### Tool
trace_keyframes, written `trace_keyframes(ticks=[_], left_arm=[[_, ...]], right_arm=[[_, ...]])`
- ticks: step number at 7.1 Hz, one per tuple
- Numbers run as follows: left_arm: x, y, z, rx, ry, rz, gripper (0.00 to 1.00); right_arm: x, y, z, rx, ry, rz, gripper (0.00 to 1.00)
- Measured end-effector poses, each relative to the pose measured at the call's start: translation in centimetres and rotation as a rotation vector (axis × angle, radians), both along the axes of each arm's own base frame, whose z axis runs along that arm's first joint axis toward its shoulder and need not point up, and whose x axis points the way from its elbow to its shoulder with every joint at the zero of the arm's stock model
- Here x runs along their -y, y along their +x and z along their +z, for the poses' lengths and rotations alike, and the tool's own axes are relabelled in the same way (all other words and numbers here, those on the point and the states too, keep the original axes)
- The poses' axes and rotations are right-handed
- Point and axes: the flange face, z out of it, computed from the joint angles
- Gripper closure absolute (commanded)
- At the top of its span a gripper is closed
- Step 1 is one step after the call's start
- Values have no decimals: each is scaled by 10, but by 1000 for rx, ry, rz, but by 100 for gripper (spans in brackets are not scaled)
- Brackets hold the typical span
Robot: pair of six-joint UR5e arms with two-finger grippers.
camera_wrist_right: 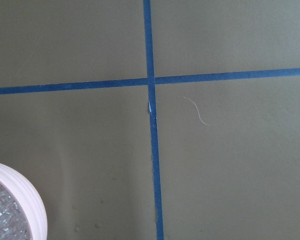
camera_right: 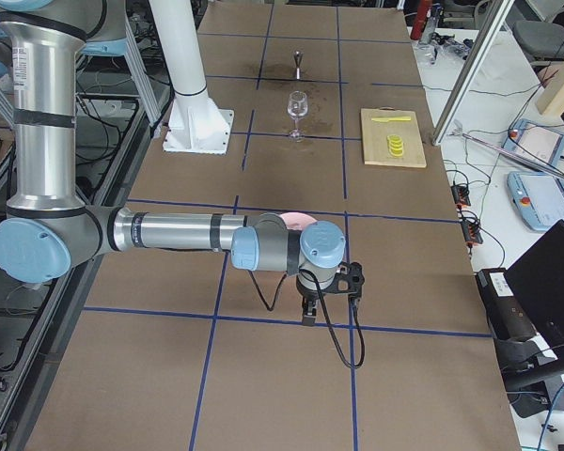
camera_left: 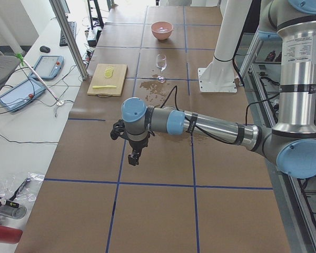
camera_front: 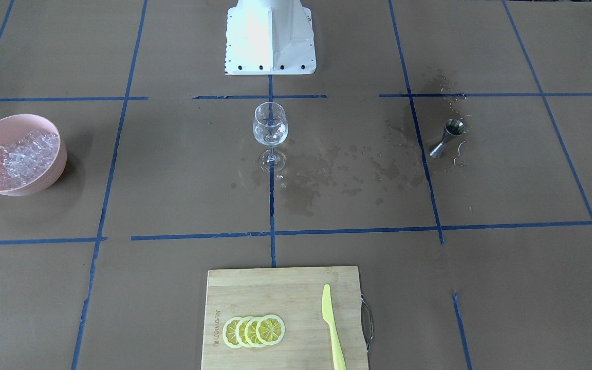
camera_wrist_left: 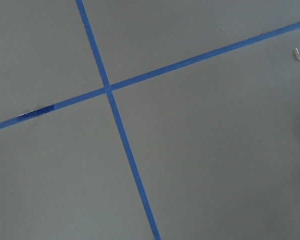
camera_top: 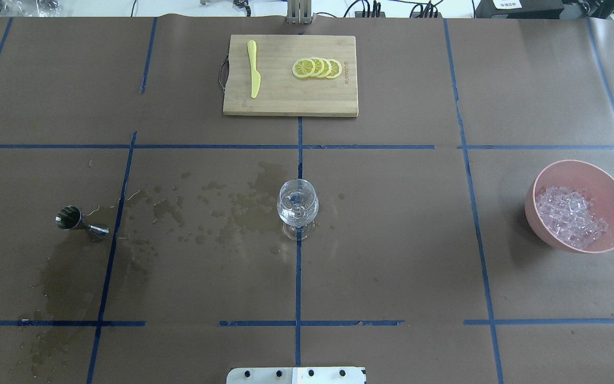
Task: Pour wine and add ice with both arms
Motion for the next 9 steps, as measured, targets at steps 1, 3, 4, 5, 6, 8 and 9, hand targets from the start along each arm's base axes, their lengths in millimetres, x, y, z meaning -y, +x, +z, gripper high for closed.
trace_keyframes(ticks=[1, 3, 4, 5, 6, 8, 9], left_arm=[[10, 4, -10, -27, 41, 6, 0], [17, 45, -34, -203, 87, 52, 0], [18, 81, -54, -264, 103, 76, 0], [16, 110, -76, -282, 151, 64, 0], [9, 144, -99, -289, 172, 16, 3], [-34, 222, -146, -338, 164, -112, 1], [-78, 250, -155, -305, 203, -194, 0]], right_arm=[[-1, -1, 4, 18, 5, -1, 0], [1, -3, 28, 28, 74, -3, 0], [1, -5, 46, 31, 118, -8, 0], [0, -7, 58, 33, 167, -13, 0], [0, -9, 61, 35, 211, -14, 0], [1, -10, 60, 40, 251, -15, 0], [1, -11, 59, 41, 256, -16, 0]])
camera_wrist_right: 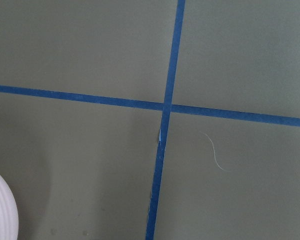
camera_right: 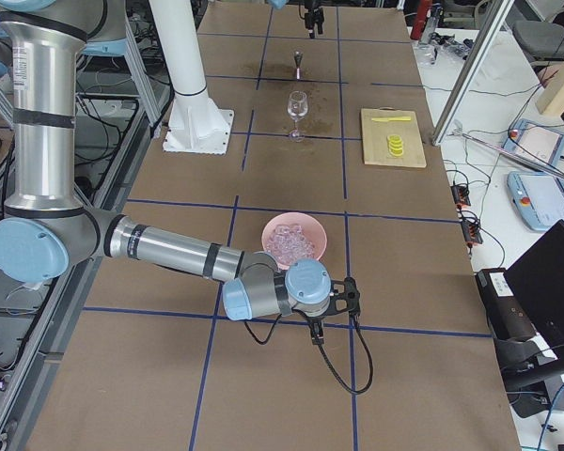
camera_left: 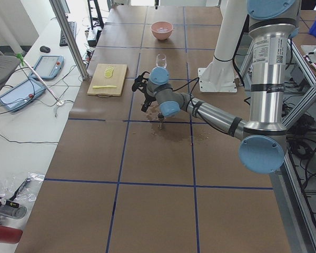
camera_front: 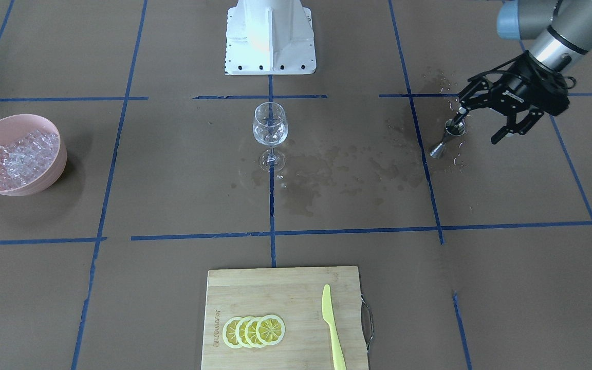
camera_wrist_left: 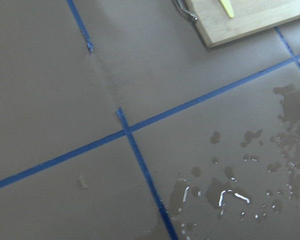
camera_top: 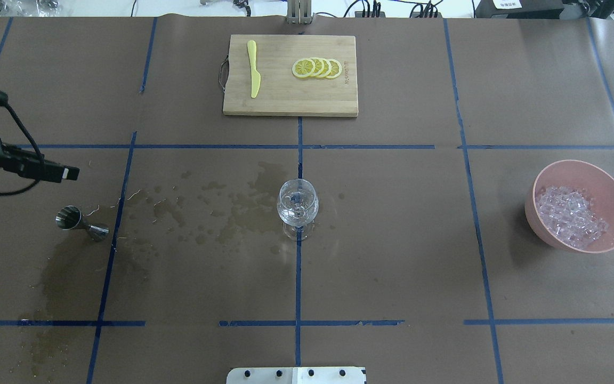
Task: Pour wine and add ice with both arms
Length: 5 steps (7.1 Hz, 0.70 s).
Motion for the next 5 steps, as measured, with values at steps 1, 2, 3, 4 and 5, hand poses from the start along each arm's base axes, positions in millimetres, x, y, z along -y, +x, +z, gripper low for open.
trace_keyframes(ticks=[1, 2, 3, 4, 5], left_arm=[[-41, 13, 3, 55, 32, -85, 1], [-69, 24, 7, 92, 35, -155, 2], [-92, 43, 9, 92, 9, -231, 6], [-114, 60, 14, 89, -10, -305, 6], [-134, 70, 23, 90, -20, -374, 5]], right_arm=[[0, 0, 0, 0, 1, 0, 0], [0, 0, 0, 1, 1, -1, 0], [0, 0, 0, 2, 1, -1, 0], [0, 0, 0, 2, 1, -1, 0], [1, 0, 0, 1, 2, -1, 0]])
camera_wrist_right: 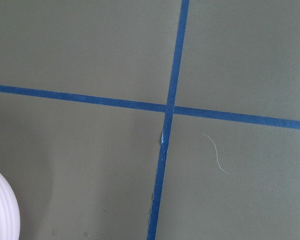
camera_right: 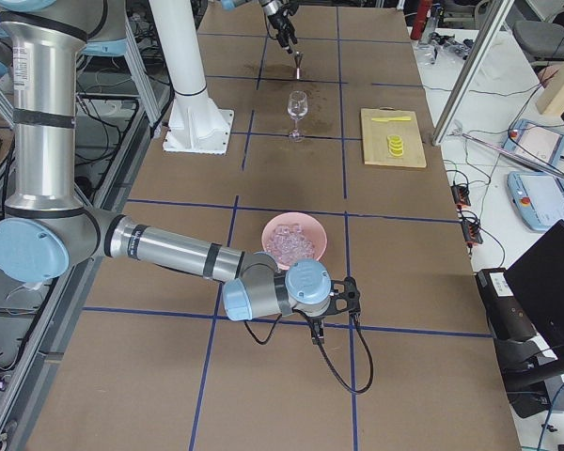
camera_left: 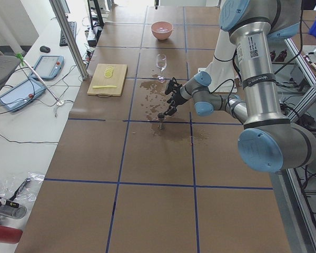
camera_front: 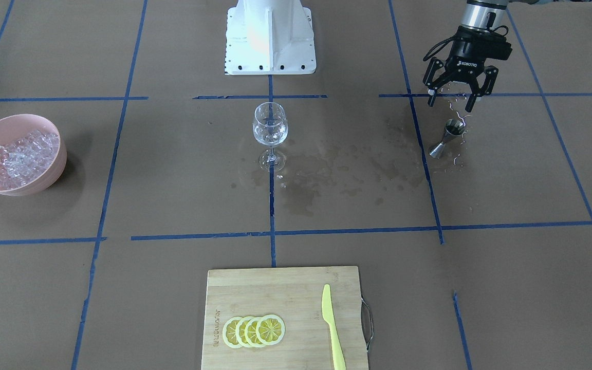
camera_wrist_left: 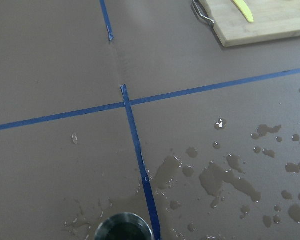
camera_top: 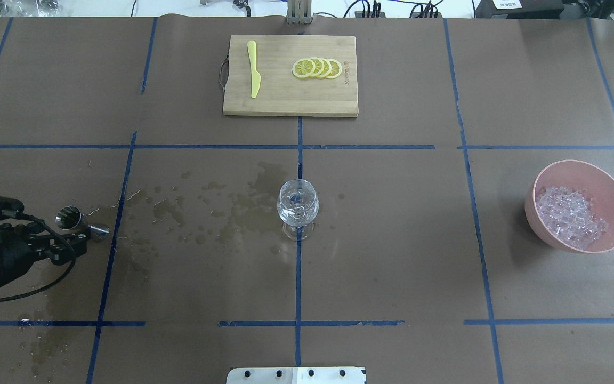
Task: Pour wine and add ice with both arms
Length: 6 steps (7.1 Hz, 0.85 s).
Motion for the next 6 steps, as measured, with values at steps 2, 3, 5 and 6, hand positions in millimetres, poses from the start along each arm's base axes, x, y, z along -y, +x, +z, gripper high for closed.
trace_keyframes(ticks=[2, 3, 5, 6], left_arm=[[-25, 15, 6, -35, -10, -81, 1], [-36, 24, 12, -52, 0, -132, 3], [-53, 47, 57, -31, 75, -266, 1], [-56, 58, 76, -20, 122, -315, 1]], right_arm=[[0, 0, 0, -1, 0, 1, 0], [1, 0, 0, -1, 0, 1, 0], [1, 0, -1, -2, 0, 2, 0], [2, 0, -1, -1, 0, 3, 0]])
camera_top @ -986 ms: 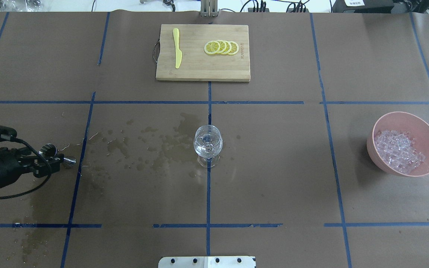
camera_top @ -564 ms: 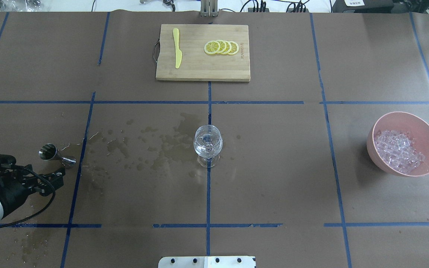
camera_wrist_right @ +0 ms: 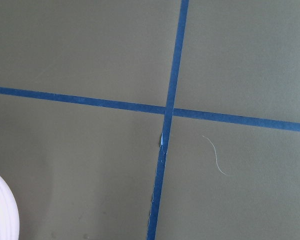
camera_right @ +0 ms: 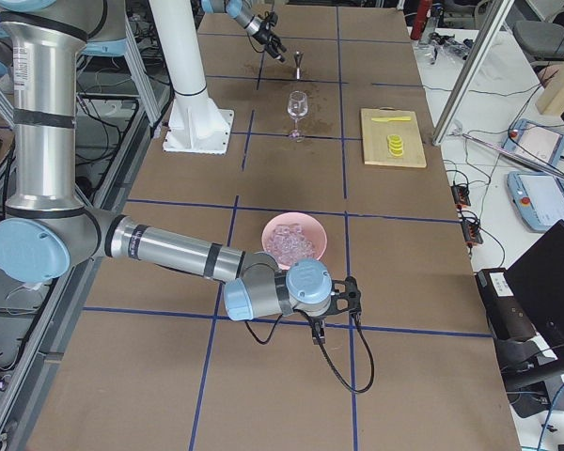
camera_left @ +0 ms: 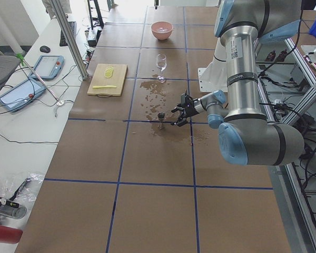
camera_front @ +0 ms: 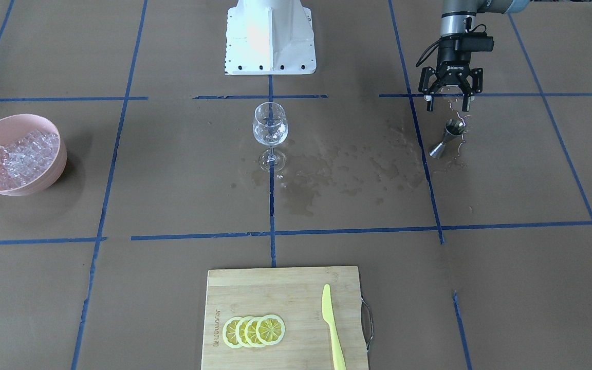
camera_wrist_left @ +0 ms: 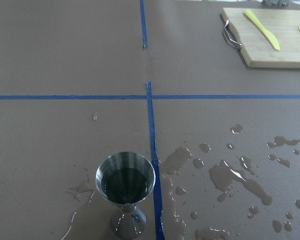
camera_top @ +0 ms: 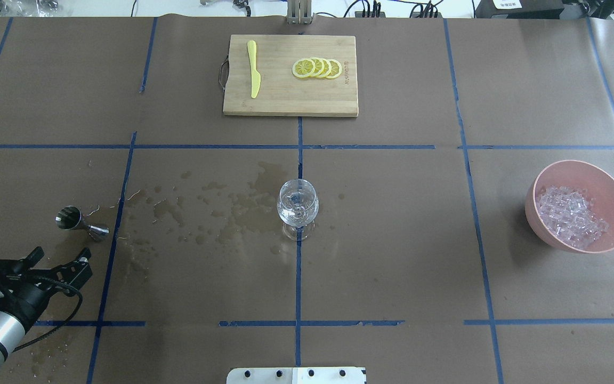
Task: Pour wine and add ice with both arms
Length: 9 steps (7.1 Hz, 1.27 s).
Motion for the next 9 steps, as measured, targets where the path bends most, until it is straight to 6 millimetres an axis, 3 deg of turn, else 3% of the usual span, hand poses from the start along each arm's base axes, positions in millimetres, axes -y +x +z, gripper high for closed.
trace_keyframes(ticks=[1, 2, 4, 7, 9], left_arm=[[-1, 12, 3, -13, 20, -25, 2], [-1, 27, 2, -33, 35, -49, 9], [2, 63, 5, -48, 70, -94, 9], [13, 61, 17, -18, 125, -166, 2], [17, 60, 25, 2, 145, -189, 2]], right_arm=[[0, 0, 0, 1, 0, 0, 0], [1, 0, -1, 1, 0, 1, 0], [2, 0, -2, 2, 3, 1, 0], [4, -1, -6, 8, 9, 0, 0], [4, -1, -8, 18, 11, -2, 0]])
